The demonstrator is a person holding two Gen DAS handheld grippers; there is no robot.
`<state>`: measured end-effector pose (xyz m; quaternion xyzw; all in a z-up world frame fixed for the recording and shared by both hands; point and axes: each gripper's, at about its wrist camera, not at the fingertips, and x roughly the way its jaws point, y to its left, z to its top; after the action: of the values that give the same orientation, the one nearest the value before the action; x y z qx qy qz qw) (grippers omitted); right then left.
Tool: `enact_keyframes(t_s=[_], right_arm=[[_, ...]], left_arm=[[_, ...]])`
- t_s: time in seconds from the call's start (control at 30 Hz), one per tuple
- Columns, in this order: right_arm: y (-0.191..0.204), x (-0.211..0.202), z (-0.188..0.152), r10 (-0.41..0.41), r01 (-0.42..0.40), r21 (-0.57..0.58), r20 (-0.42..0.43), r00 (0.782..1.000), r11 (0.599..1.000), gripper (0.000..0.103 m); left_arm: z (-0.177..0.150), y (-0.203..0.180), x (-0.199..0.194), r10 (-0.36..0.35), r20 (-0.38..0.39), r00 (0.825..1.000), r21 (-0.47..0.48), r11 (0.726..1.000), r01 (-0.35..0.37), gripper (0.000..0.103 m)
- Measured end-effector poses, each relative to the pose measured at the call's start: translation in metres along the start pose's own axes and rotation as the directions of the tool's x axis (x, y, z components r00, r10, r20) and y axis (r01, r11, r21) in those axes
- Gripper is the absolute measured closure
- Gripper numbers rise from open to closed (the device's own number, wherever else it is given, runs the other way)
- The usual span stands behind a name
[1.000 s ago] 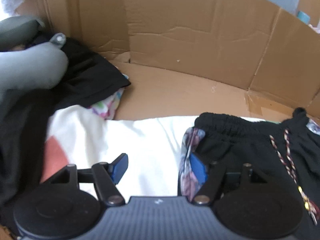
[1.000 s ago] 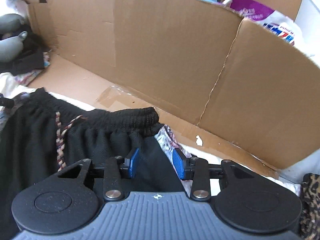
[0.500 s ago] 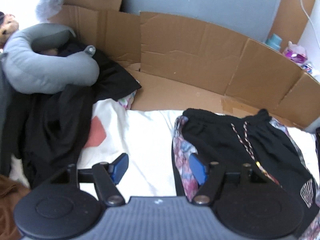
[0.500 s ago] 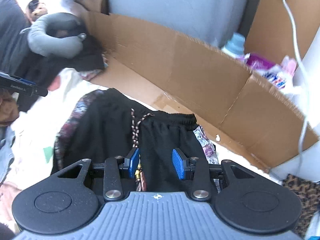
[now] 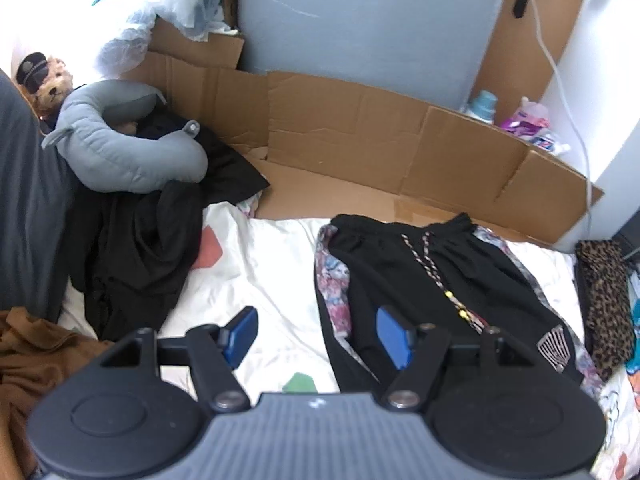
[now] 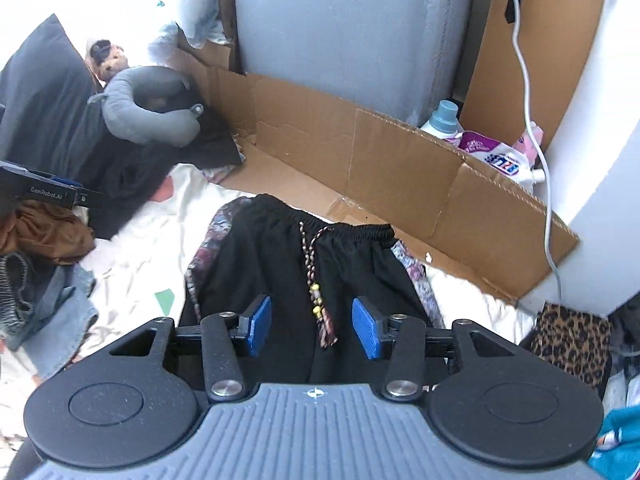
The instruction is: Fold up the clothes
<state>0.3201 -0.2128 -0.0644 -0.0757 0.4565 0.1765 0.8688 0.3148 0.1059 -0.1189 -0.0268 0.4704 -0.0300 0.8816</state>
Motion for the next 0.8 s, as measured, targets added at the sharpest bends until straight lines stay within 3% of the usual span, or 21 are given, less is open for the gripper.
enact_keyframes(t_s=[0.17,0.37,0.53,0.8], right_arm=[[0.002,-0.025,-0.024,0.021,-0.022,0.027,0.058,0.998,0.999,0.051],[0.006,-0.024,-0.05,0.081,-0.083,0.025,0.071,0.994,0.996,0.051],[0.013,-0.006,-0.079,0.129,-0.129,0.002,0.034,0.991,0.992,0.051],[0.018,0.008,-0.115,0.176,-0.176,-0.009,-0.037,0.984,0.984,0.051]], left_arm=[[-0.024,-0.009,-0.022,0.002,0.02,1.0,0.026,1.0,-0.002,0.034],[-0.055,-0.025,-0.036,-0.011,0.026,1.0,0.053,0.999,0.01,0.037],[-0.083,-0.035,-0.026,0.0,-0.013,1.0,-0.046,0.999,-0.001,0.06],[-0.12,-0.058,0.009,-0.034,-0.09,0.995,-0.09,0.996,0.026,0.061]])
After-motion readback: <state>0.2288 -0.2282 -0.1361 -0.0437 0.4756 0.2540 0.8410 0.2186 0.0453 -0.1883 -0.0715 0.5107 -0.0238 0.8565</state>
